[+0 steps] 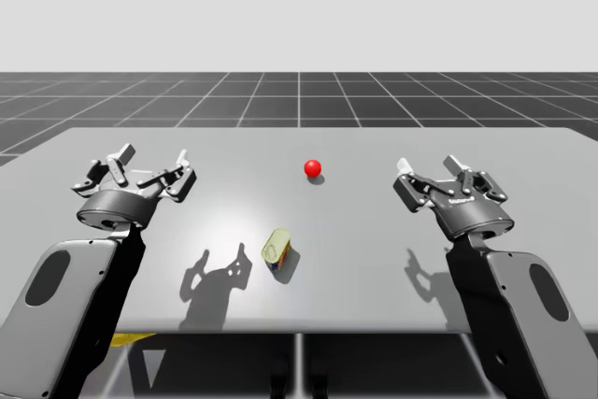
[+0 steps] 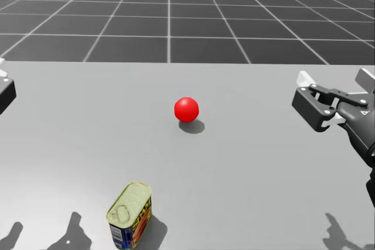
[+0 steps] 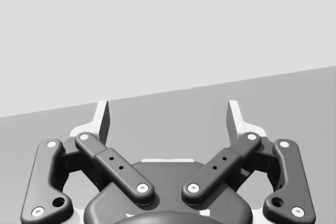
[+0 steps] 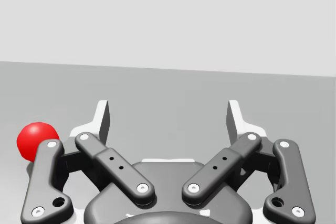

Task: Watch the red light. When it turns green, pick up the object.

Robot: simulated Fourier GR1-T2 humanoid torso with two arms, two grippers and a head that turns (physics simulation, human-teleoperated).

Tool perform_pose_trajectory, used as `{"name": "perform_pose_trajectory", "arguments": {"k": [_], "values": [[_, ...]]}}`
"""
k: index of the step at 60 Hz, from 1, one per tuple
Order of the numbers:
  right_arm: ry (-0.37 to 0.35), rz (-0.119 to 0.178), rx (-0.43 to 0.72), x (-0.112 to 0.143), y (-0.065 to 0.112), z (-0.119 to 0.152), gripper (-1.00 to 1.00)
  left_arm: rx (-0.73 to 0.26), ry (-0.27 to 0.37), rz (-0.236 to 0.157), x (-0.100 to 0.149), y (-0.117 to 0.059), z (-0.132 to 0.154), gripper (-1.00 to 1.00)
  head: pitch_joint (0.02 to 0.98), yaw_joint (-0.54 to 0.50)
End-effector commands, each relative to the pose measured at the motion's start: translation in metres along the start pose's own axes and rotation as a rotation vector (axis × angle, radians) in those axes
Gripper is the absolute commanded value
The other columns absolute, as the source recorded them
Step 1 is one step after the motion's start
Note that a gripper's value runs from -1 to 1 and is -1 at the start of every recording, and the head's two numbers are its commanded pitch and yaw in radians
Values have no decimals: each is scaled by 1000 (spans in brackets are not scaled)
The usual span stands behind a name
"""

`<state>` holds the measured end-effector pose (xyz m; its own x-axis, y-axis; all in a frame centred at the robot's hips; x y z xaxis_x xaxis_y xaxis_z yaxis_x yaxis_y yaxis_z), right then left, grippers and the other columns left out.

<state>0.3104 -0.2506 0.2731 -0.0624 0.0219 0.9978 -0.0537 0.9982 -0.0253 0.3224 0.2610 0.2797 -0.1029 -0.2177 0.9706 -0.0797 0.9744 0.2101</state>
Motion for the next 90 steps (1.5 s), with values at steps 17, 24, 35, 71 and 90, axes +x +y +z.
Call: {"name": "perform_pose_trajectory", "arguments": {"k": [17,24,35,71,90], "values": [[-2,2,-3,0,0,0,-1000,-2,1,-3,0,0,0,-1000,609,-66],[-3,4,-6,0,0,0,-1000,-5,1,-4,0,-1,0,-1000,610,-65],[-3,9,-2,0,0,0,-1000,-5,1,-5,0,-1,0,-1000,612,-66],[-3,18,-3,0,0,0,-1000,-15,9,-12,-1,-2,0,-1000,603,-68],[-4,20,-5,0,1,0,-1000,-15,10,-13,-1,-2,0,-1000,608,-69]]}}
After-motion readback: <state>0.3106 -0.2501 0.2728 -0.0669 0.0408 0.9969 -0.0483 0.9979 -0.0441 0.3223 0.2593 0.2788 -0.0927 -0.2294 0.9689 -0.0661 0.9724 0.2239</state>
